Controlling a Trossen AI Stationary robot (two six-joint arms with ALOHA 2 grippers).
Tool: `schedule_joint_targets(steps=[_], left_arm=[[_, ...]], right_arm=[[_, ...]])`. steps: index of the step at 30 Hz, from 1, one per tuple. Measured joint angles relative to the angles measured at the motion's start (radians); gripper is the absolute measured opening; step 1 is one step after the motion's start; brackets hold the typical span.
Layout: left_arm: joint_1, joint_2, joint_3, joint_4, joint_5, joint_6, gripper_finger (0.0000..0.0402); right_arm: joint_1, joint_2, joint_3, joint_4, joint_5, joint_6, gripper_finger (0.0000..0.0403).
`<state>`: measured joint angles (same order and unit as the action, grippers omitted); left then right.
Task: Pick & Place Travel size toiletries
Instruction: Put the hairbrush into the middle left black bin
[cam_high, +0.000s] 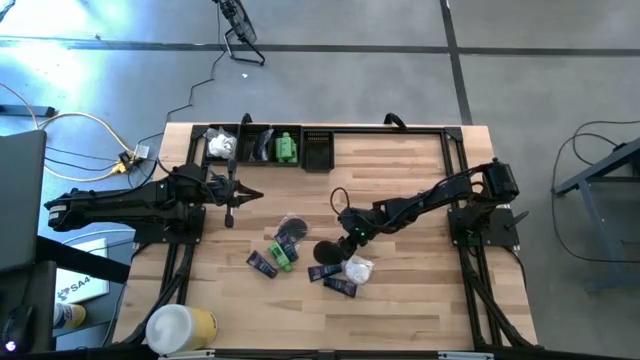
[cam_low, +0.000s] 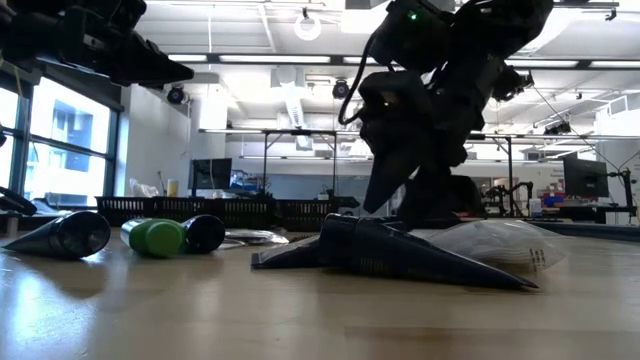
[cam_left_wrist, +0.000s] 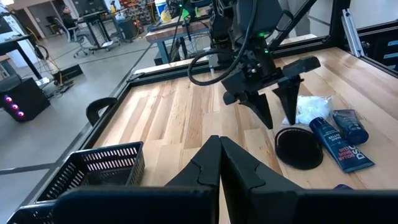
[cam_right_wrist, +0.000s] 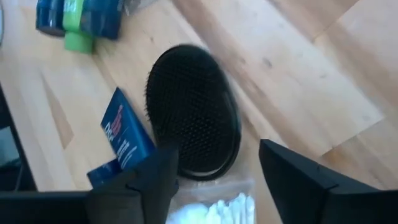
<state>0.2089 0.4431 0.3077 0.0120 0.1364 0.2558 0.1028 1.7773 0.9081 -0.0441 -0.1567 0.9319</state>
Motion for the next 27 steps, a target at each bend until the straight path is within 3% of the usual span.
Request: schedule_joint_targets(steps=[13,27], left_arm=[[0.000,0.000,0.000,-0.007,0.004,0.000,0.0001],[0.000,0.000,0.000,-0.008,0.003,0.000,0.0001]], right_arm=[[-0.002,0.109,0.003,0.135,-0.092,-0.007,0.0221],[-0.020,0.115,0.000,0.128,-0.071,-0.012,0.0042]])
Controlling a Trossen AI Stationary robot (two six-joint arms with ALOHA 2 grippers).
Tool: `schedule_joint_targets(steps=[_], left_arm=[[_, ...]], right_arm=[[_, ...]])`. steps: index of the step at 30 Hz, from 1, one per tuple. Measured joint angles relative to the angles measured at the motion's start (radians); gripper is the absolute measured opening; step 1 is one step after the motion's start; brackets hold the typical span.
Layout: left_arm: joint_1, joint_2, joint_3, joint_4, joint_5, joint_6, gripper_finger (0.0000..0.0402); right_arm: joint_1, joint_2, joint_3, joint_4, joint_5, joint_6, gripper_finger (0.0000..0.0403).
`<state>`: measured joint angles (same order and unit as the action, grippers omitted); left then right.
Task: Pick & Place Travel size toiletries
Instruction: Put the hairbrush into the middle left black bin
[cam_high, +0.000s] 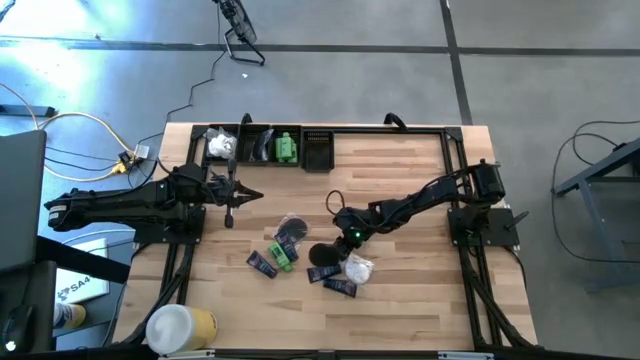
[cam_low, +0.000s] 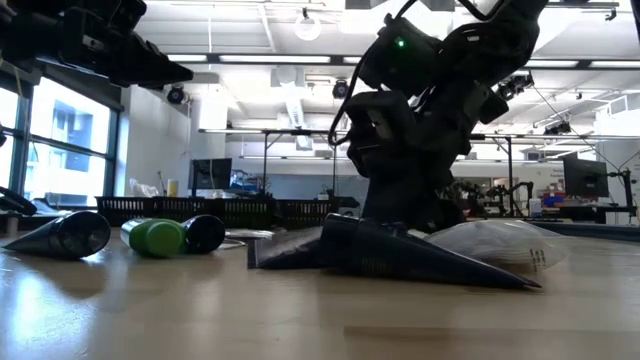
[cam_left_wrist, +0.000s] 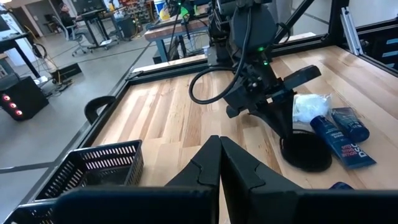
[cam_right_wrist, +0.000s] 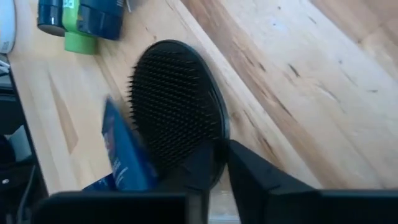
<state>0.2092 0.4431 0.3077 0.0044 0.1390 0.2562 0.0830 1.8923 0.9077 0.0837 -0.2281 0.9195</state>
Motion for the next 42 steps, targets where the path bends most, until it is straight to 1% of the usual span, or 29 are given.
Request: schedule_joint_targets(steps=[2,4,12,17,19,25,31,33,42], left_arm=[[0.000,0.000,0.000,0.000,0.000,0.000,0.0001],[0.000,0.000,0.000,0.000,0.000,0.000,0.0001],[0.000,0.000,0.000,0.000,-0.004,0.000,0.0001],[0.000,0.000,0.000,0.000,-0.003,0.000,0.0001],[0.000,0.000,0.000,-0.001,-0.003,0.000,0.0001],[0.000,0.000,0.000,0.000,-0.003,0.000,0.0001],[0.000,0.000,0.000,0.000,-0.003,0.000,0.0001],[0.000,0.000,0.000,0.000,-0.002,0.000,0.0001],[0.000,0.000,0.000,0.002,0.002,0.000,0.0001]], right_arm=[[0.000,0.001,0.000,0.003,0.011,-0.001,0.0016],[0.000,0.001,0.000,0.005,0.013,-0.005,0.0008],[0.000,-0.011,0.000,-0.004,0.017,-0.021,0.0005],[-0.007,-0.048,-0.003,-0.015,0.038,-0.045,0.0004],[-0.008,-0.077,-0.003,-0.038,0.070,-0.061,0.0004],[-0.011,-0.167,-0.002,-0.029,0.159,-0.105,0.0004],[-0.013,-0.270,0.001,-0.036,0.282,-0.174,0.0004],[-0.013,-0.306,-0.002,-0.061,0.321,-0.206,0.0003],[-0.014,-0.413,0.000,-0.053,0.496,-0.375,0.0003]])
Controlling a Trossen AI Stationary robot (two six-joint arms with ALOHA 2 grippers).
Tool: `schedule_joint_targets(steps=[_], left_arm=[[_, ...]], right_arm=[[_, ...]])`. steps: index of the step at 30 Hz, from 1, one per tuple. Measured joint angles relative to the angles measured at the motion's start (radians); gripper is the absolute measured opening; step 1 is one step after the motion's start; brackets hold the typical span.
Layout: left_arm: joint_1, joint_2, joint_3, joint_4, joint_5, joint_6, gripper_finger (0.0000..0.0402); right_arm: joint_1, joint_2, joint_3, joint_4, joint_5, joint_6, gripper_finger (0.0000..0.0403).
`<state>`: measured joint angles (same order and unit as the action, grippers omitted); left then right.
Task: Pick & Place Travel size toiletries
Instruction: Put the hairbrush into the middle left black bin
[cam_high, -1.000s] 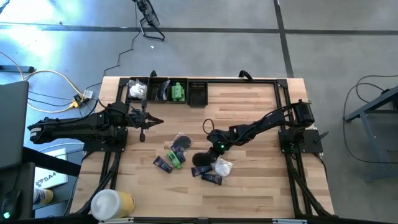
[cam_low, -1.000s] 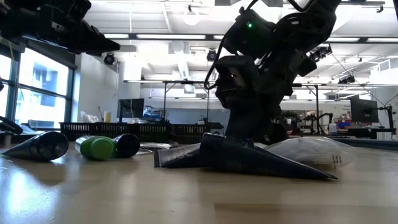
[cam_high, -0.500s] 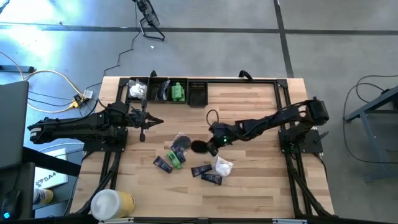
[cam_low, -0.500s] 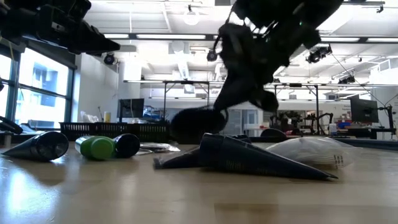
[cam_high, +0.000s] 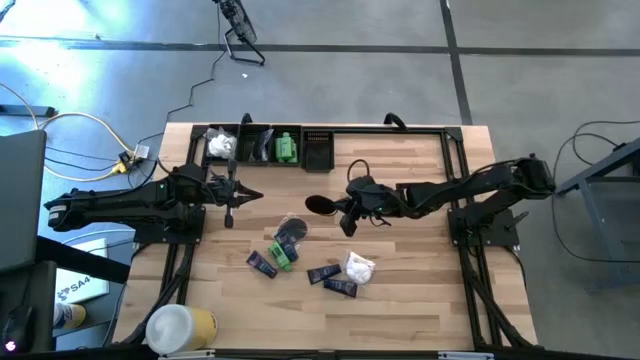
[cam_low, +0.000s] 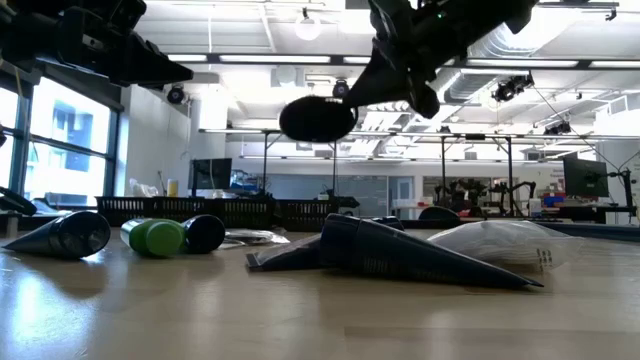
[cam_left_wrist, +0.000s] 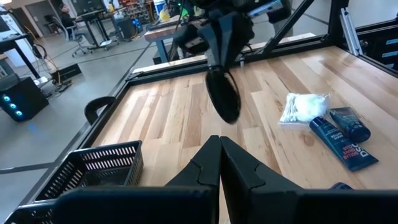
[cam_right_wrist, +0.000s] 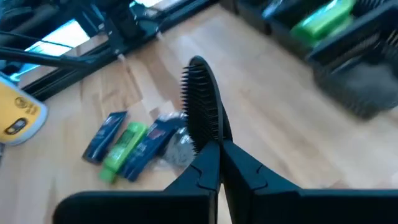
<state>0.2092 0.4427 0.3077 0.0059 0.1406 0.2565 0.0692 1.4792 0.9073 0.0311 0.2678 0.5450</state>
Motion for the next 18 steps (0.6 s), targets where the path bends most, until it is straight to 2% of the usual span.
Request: schedule_joint_targets(steps=[9,18], left_arm=[[0.000,0.000,0.000,-0.003,0.000,-0.004,0.0001],[0.000,0.000,0.000,-0.009,-0.001,-0.162,0.0001]], right_arm=[[0.000,-0.044,0.000,0.052,0.111,-0.163,0.0003],[-0.021,-0.044,0.000,0.220,0.093,-0.401,0.0003]])
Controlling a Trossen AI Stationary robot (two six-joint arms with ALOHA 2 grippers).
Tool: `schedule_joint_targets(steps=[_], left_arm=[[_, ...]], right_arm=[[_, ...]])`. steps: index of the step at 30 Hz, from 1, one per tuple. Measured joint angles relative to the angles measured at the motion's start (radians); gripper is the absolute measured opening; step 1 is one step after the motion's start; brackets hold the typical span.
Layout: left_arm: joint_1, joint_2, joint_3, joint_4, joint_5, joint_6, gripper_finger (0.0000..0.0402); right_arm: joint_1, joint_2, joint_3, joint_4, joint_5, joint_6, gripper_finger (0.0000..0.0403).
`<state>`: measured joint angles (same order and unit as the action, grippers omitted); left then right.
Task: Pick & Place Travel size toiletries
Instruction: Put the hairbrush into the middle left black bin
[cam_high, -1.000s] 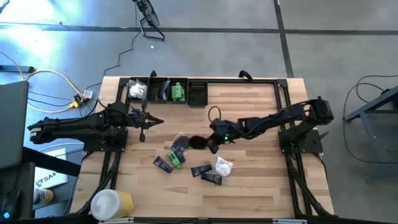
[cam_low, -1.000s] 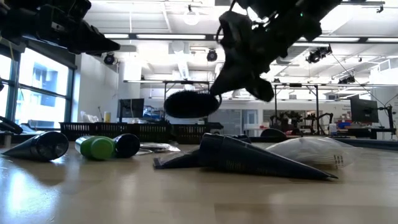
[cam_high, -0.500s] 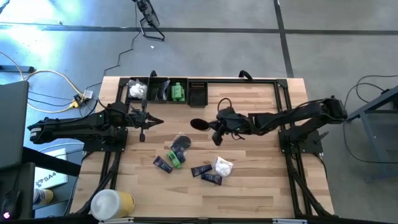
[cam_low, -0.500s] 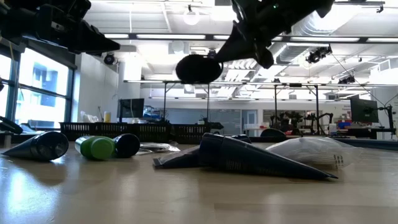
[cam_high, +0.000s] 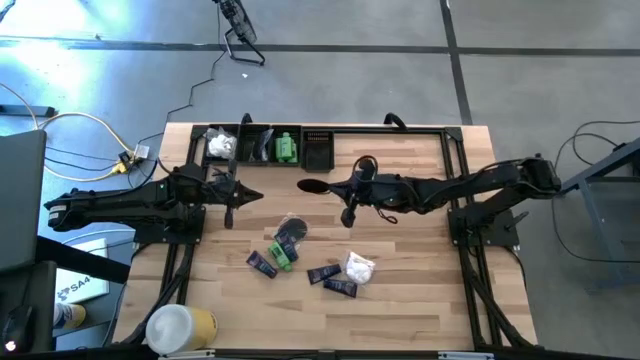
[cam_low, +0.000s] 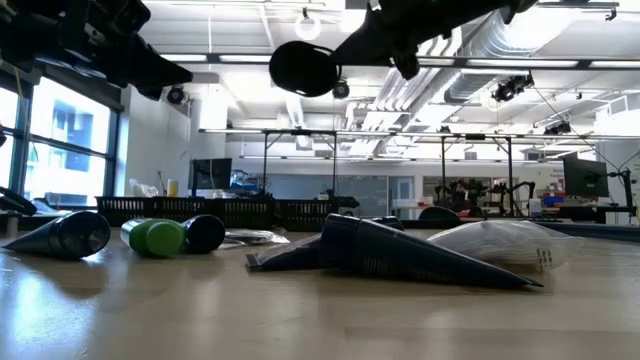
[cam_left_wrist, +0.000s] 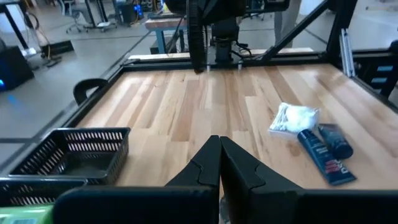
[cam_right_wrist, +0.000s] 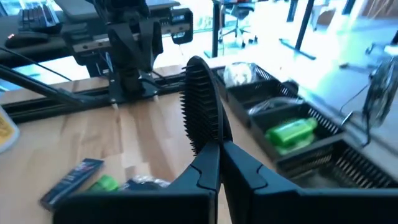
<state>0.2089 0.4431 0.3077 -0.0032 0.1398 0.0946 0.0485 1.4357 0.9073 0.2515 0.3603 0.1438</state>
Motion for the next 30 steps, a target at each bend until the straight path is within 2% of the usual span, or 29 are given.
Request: schedule_joint_targets(steps=[6,12,17,22,26,30], left_arm=[[0.000,0.000,0.000,0.003,-0.001,-0.064,0.0001],[0.000,0.007,0.000,0.038,-0.044,-0.079,0.0010],[0.000,0.052,0.000,0.104,-0.104,-0.107,0.0064],[0.000,0.129,0.000,0.206,-0.099,-0.107,0.0134],[0.000,0.200,0.000,0.397,-0.044,-0.108,0.0171],[0.000,0.259,0.000,0.563,-0.026,-0.143,0.0183]], right_arm=[[-0.022,-0.020,0.000,0.020,-0.008,-0.111,0.0003],[-0.057,-0.053,0.001,0.029,-0.102,-0.176,0.0003],[-0.076,-0.070,0.000,0.015,-0.165,-0.195,0.0003],[-0.075,-0.070,0.000,0.014,-0.186,-0.201,0.0003],[-0.074,-0.070,0.000,0.014,-0.188,-0.202,0.0003],[-0.074,-0.070,0.000,0.030,-0.214,-0.202,0.0003]])
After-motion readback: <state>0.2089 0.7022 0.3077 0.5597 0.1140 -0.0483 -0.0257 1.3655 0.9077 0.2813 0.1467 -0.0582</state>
